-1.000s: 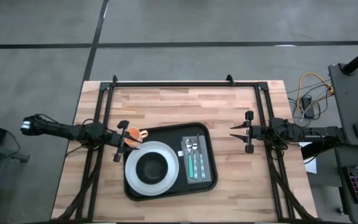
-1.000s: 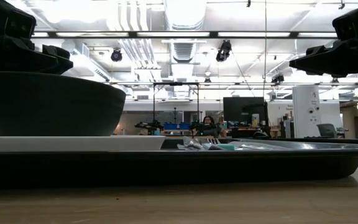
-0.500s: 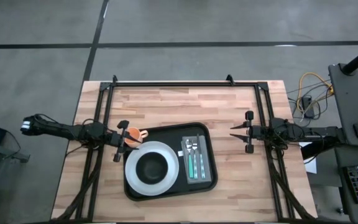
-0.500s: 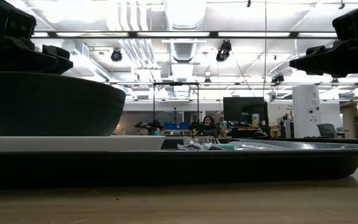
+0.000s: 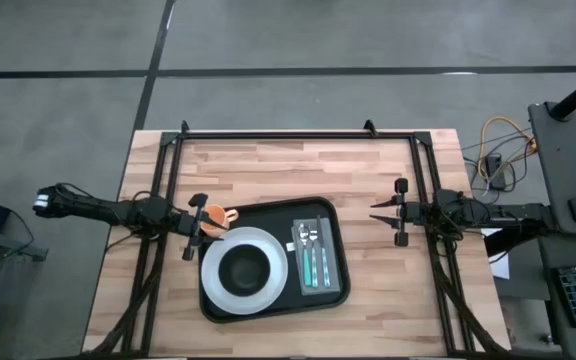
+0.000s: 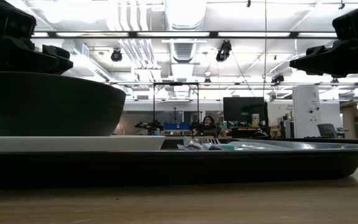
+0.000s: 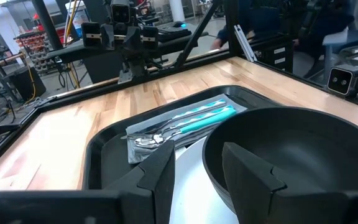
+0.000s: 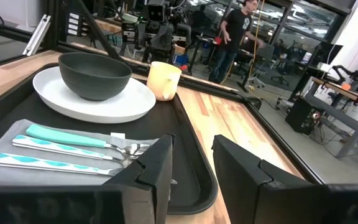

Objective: Set up tray
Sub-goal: Return to Home Position

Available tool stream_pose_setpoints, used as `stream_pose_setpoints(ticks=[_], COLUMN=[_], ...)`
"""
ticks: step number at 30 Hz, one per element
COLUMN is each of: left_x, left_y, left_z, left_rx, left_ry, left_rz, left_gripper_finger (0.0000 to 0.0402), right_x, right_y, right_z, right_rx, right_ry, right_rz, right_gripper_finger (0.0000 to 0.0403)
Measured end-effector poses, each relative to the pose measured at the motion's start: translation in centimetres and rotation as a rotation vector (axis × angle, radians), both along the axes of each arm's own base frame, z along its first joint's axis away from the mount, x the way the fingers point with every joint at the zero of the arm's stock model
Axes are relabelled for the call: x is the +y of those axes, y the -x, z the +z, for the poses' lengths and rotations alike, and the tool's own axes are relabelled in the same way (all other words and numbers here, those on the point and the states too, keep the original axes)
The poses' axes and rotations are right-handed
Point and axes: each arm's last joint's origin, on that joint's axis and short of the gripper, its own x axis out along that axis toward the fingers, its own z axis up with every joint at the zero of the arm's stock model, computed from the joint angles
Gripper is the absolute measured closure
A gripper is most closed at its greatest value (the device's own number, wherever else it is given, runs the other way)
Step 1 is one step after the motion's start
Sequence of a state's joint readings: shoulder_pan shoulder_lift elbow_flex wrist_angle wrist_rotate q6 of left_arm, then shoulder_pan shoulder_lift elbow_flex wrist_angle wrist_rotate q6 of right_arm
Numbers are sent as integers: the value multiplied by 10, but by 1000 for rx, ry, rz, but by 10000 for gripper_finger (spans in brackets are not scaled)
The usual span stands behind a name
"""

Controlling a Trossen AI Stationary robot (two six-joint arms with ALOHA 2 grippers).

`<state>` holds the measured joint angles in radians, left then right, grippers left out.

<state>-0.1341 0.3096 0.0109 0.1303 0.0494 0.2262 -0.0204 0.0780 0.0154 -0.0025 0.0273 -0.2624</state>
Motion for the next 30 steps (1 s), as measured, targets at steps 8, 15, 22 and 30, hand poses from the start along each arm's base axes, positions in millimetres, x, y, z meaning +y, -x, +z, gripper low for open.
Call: stream_pose_setpoints(ticks=[8, 15, 22, 30], left_x=[0, 0, 0, 0], left_y=[0, 0, 0, 0], left_z=[0, 0, 0, 0], left_rx=[0, 0, 0, 0], left_ry=[0, 0, 0, 0], left_rz=[0, 0, 0, 0], left_gripper_finger=[285, 285, 285, 285], right_x=[0, 0, 0, 0], right_y=[0, 0, 0, 0], right_z=[0, 0, 0, 0], right_rx=[0, 0, 0, 0], right_ry=[0, 0, 0, 0], right_rz=[0, 0, 0, 0], right_gripper_finger=[296, 302, 300, 308])
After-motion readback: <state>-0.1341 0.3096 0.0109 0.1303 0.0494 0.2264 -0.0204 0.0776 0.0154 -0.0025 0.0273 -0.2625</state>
